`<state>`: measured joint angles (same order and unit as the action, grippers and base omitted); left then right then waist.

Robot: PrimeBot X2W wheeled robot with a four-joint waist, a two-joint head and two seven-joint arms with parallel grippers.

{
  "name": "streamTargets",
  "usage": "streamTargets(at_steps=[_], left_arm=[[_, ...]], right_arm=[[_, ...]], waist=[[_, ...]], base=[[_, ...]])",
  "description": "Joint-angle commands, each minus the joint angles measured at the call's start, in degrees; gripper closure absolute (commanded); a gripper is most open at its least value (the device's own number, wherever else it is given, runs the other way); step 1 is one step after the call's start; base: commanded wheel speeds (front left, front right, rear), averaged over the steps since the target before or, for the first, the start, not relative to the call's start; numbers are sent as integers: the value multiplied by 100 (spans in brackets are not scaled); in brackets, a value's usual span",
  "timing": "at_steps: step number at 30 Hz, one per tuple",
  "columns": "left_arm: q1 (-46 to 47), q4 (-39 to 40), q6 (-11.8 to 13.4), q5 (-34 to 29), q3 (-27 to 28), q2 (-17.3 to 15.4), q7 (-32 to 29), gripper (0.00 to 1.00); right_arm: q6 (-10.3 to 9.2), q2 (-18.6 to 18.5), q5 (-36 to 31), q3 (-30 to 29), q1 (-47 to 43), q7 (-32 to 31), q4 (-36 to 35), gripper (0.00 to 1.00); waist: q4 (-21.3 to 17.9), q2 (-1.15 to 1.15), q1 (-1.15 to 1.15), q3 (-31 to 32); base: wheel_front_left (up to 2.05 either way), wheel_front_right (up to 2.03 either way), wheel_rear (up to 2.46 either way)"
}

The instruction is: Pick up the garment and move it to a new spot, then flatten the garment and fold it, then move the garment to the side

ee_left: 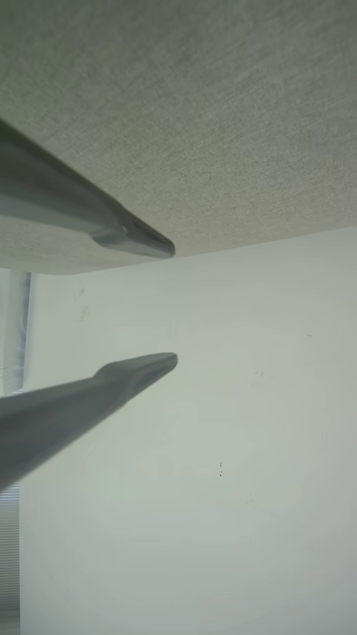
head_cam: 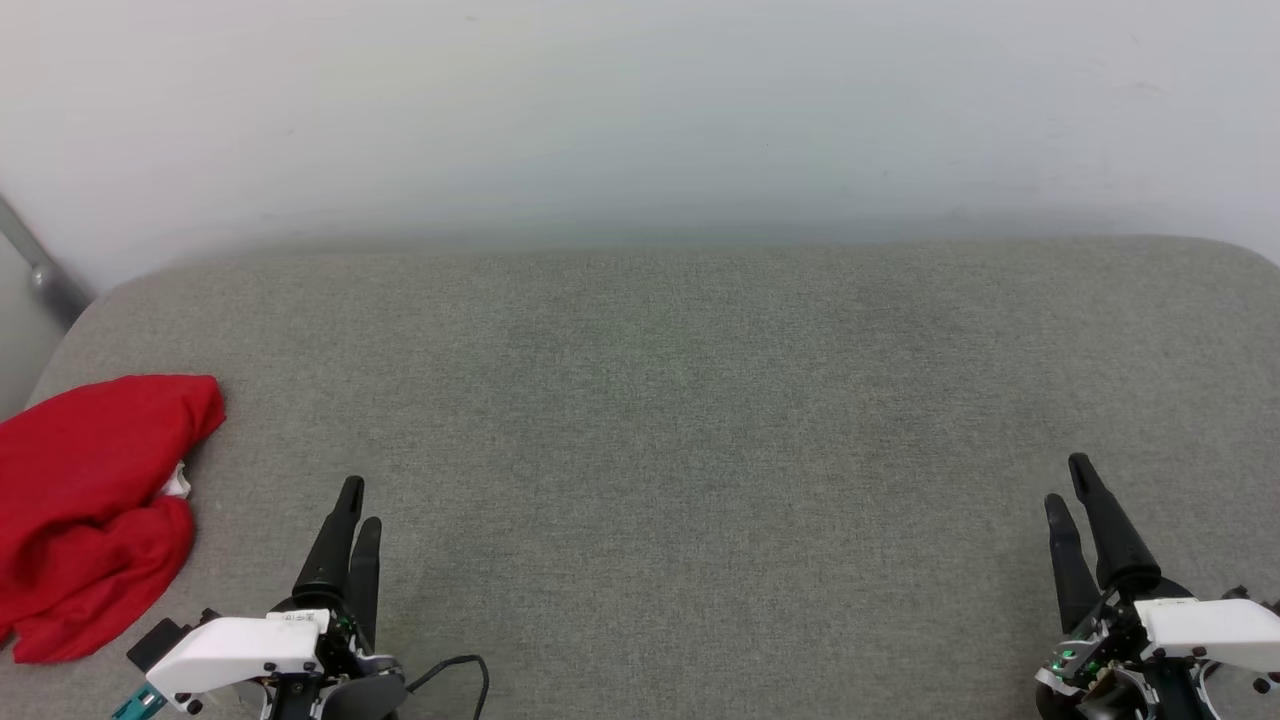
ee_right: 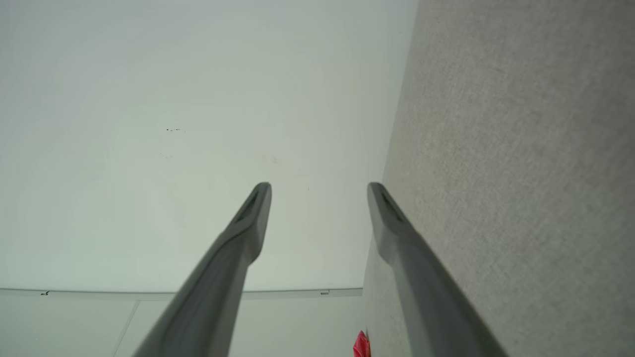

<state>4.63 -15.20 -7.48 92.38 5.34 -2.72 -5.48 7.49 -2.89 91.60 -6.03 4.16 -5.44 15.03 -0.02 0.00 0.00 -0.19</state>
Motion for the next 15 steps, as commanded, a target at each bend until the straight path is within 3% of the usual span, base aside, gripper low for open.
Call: streamTargets(at_steps=[1, 8, 15], left_arm=[[119, 134, -3, 14, -71, -9, 69, 0], [136, 251, -3, -392, -235, -25, 274, 0], [105, 408, -3, -1279, -325, -12, 453, 0]], right_arm=[[0, -4, -55, 43, 80, 77, -152, 0], [0, -26, -395, 164, 23, 278, -255, 0], [0, -79, -1436, 296, -18, 459, -385, 0]], waist=[[-1, 0, 0, 0], [3, 0, 0, 4], [6, 0, 0, 12]], base=[[0, 0, 0], [0, 0, 0], [0, 0, 0]])
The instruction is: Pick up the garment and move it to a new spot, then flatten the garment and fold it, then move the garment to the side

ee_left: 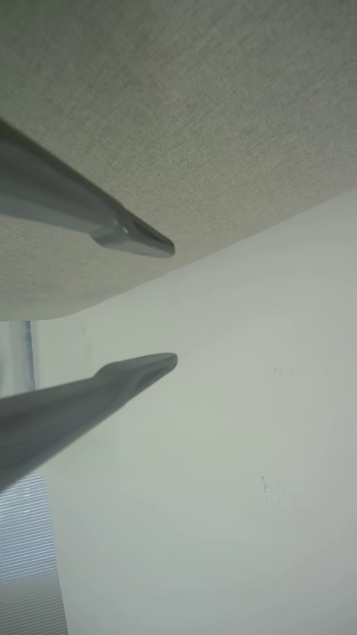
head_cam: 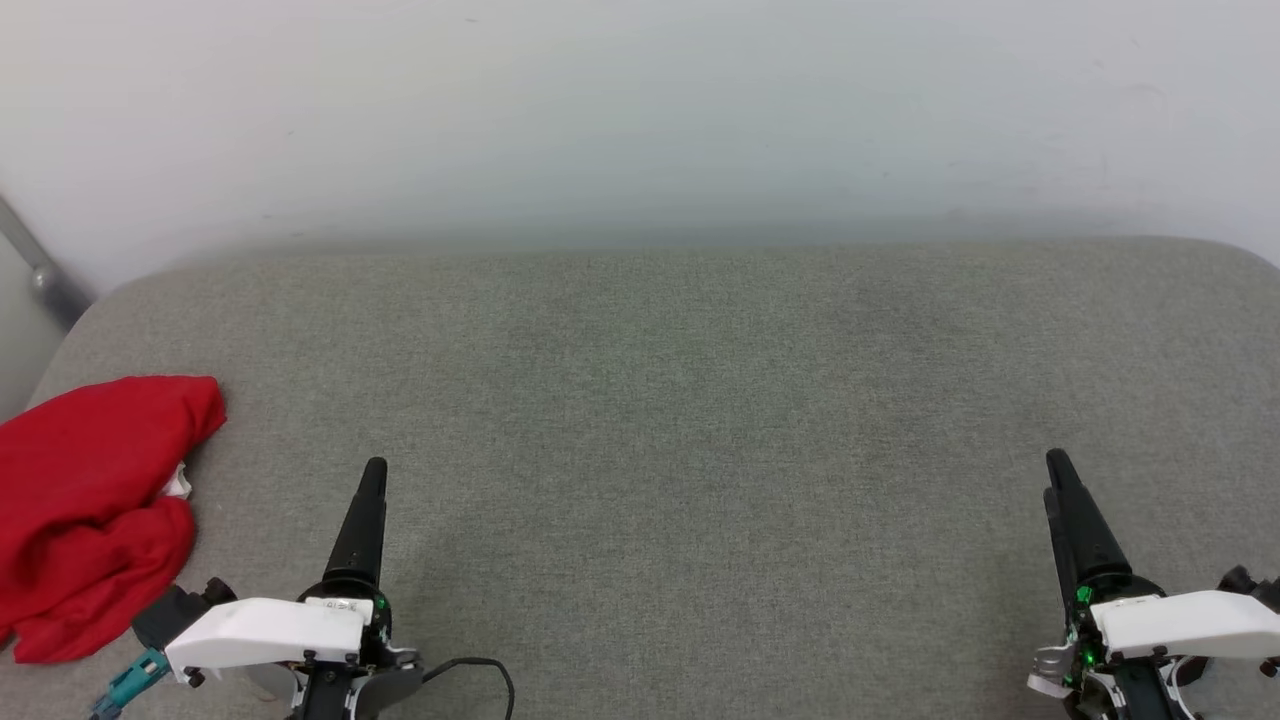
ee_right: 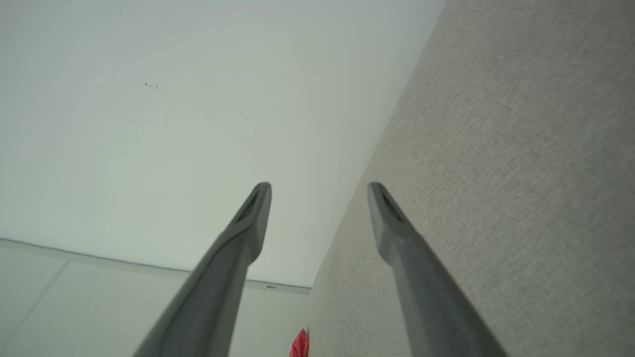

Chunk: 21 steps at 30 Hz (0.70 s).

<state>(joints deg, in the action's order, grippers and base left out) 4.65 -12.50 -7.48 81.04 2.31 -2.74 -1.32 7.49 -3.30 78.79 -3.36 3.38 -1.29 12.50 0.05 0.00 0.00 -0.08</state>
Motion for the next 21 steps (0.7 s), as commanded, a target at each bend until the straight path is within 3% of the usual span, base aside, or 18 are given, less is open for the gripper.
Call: streamTargets(at_steps=[1, 13, 21], left_arm=[[98, 170, -3, -279, -47, -10, 62, 0], [58, 452, 37, -2107, -287, -11, 336, 0], [62, 505, 54, -2927, -418, -12, 502, 0]], right_arm=[[0, -35, -307, 49, 52, 67, -148, 0], [0, 25, -2023, 44, -49, 263, -418, 0], [0, 37, -2836, 41, -111, 244, -599, 0]], waist=[[0, 0, 0, 3], [19, 0, 0, 14], [36, 0, 0, 9]], base=[[0, 0, 0], [0, 0, 0], [0, 0, 0]])
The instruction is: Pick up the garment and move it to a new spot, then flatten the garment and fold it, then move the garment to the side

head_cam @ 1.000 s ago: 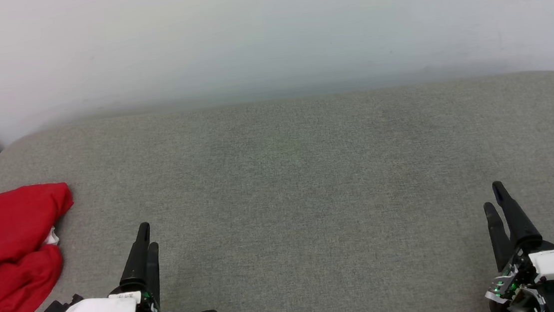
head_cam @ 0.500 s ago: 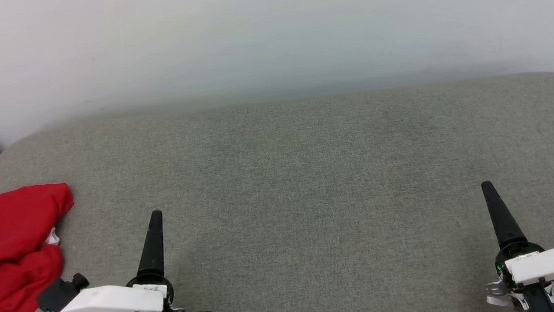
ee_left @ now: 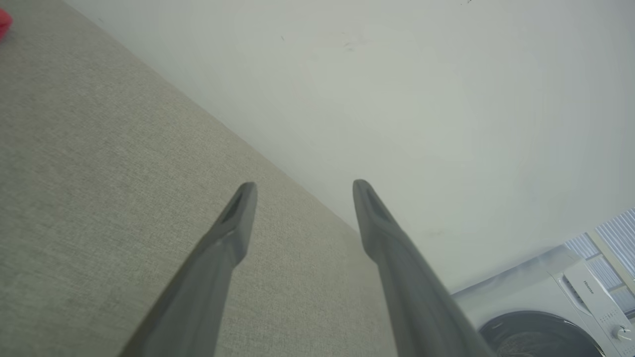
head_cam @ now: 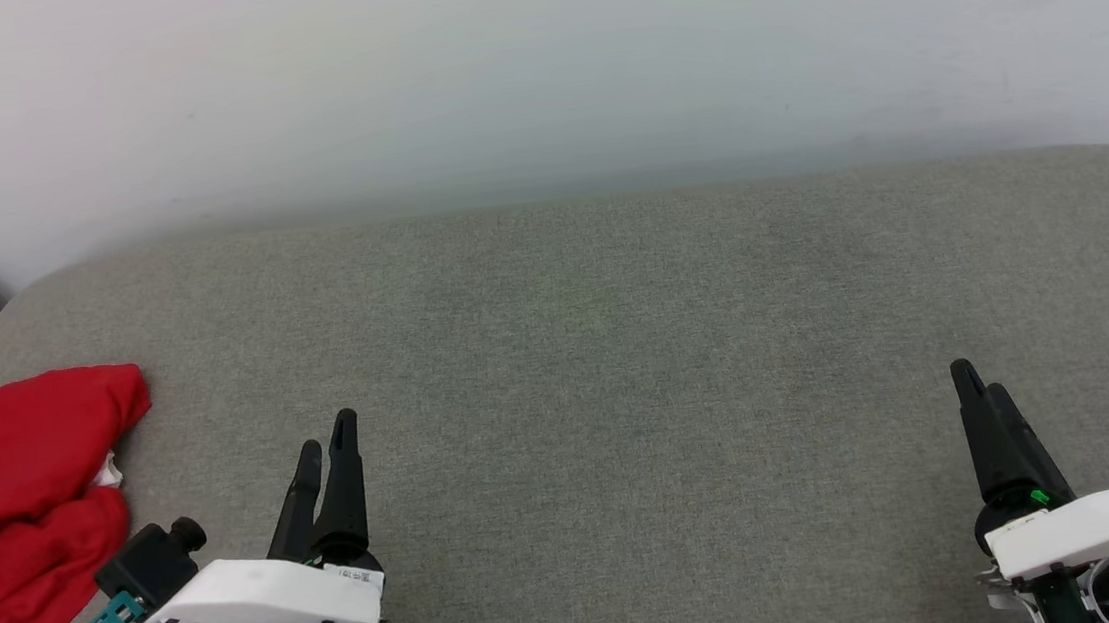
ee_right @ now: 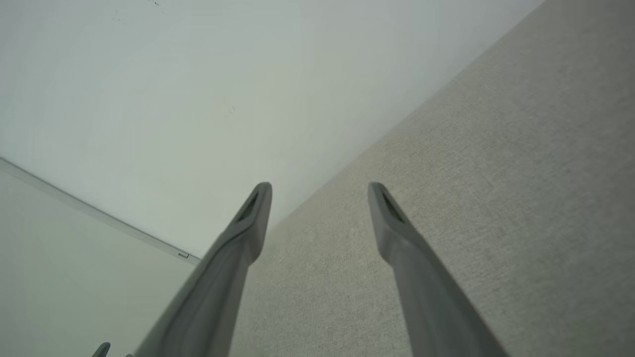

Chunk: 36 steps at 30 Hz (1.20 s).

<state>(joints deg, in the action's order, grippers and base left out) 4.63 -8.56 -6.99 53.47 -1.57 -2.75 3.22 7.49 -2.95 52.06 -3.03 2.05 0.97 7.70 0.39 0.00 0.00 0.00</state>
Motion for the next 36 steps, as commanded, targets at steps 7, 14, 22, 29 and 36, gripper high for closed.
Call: streamTargets(at_steps=[7, 14, 22, 29, 36], left_arm=[[76, 112, 31, -853, -147, -12, 180, 0], [85, 72, 117, -1550, -258, -52, 306, 0], [111, 6, 279, -2277, -439, -185, 437, 0], [137, -3, 427, -2752, -575, -273, 547, 0], [198, -13, 528, -3235, -758, -353, 677, 0]], right_arm=[[0, 4, -685, 19, -40, -15, -254, 0], [0, 4, -1335, 3, -102, -60, -396, 0], [0, 5, -2184, 6, -150, -118, -526, 0], [0, 5, -2782, 3, -165, -142, -606, 0], [0, 6, -3431, 10, -187, -211, -697, 0]], waist=[[19, 0, 0, 5], [29, 0, 0, 6], [38, 0, 0, 4], [65, 0, 0, 5], [95, 0, 0, 9]], base=[[0, 0, 0], [0, 0, 0], [0, 0, 0], [0, 0, 0], [0, 0, 0]])
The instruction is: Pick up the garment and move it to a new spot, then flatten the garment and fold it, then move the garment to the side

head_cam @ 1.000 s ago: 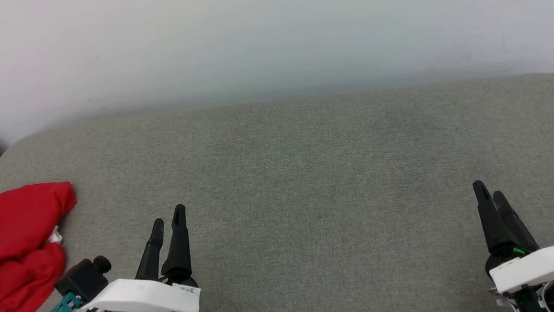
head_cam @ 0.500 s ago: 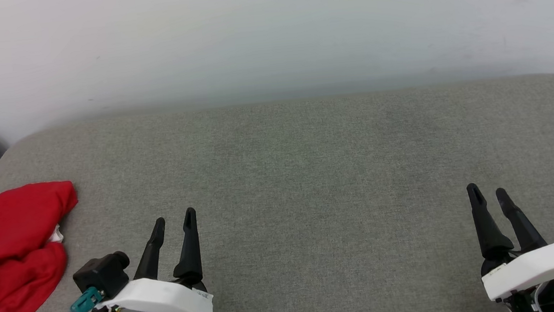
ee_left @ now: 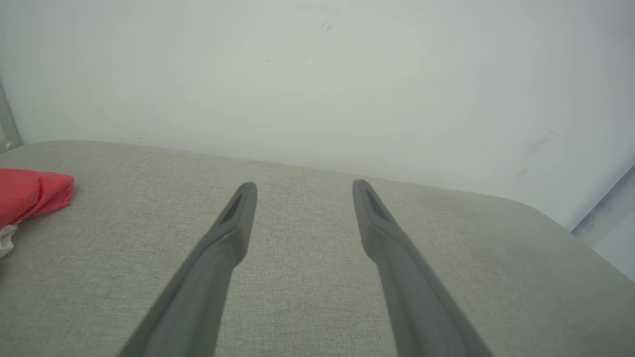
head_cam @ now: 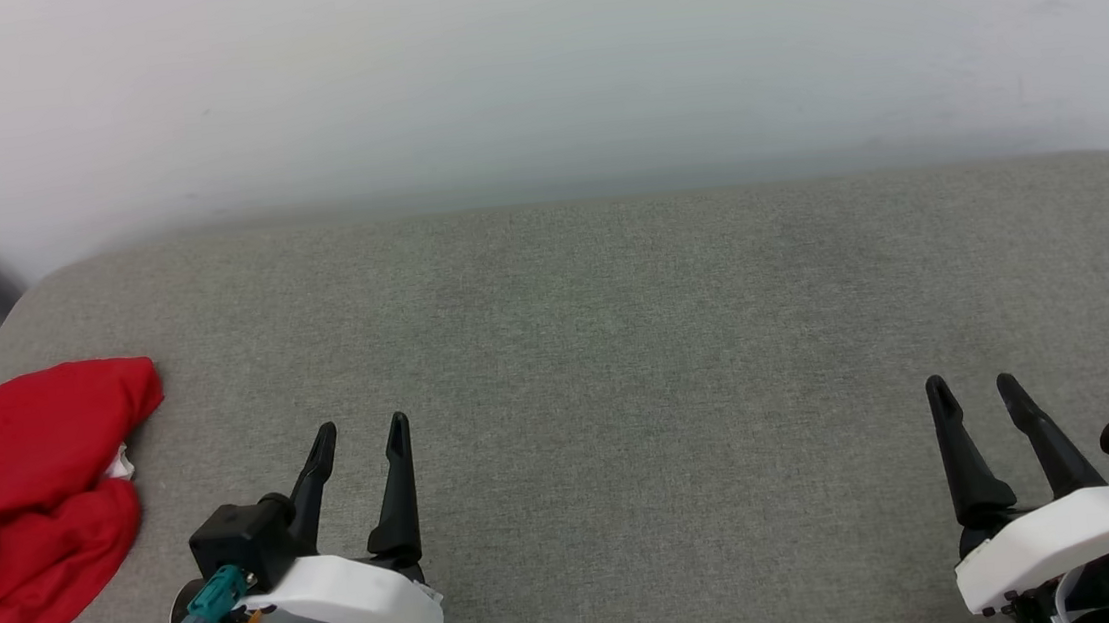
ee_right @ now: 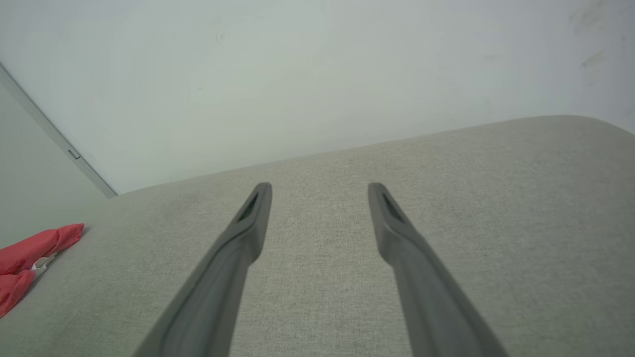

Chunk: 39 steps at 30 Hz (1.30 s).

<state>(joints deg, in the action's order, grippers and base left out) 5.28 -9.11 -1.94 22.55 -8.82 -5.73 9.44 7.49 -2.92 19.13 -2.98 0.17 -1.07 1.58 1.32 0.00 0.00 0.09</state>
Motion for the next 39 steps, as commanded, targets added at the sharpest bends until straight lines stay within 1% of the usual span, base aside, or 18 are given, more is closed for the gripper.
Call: streamTargets(at_steps=[1, 15, 24, 39], left_arm=[[146, 36, 27, -195, -54, -62, 66, 0], [192, -140, 115, -765, -201, -118, 241, 0], [200, -253, 140, -1023, -175, -66, 351, 0], [202, -342, 83, -1510, -120, 6, 507, 0]], right_arm=[[0, 3, -219, 9, -2, -14, -95, 0], [0, 4, -937, 46, -89, -3, -207, 0], [-1, 5, -1303, 12, -143, 75, -352, 0], [-1, 7, -1590, -79, -203, 253, -404, 0]], waist=[[4, 0, 0, 0], [26, 0, 0, 16], [45, 0, 0, 18], [62, 0, 0, 21]], base=[[0, 0, 0], [0, 0, 0], [0, 0, 0], [0, 0, 0]])
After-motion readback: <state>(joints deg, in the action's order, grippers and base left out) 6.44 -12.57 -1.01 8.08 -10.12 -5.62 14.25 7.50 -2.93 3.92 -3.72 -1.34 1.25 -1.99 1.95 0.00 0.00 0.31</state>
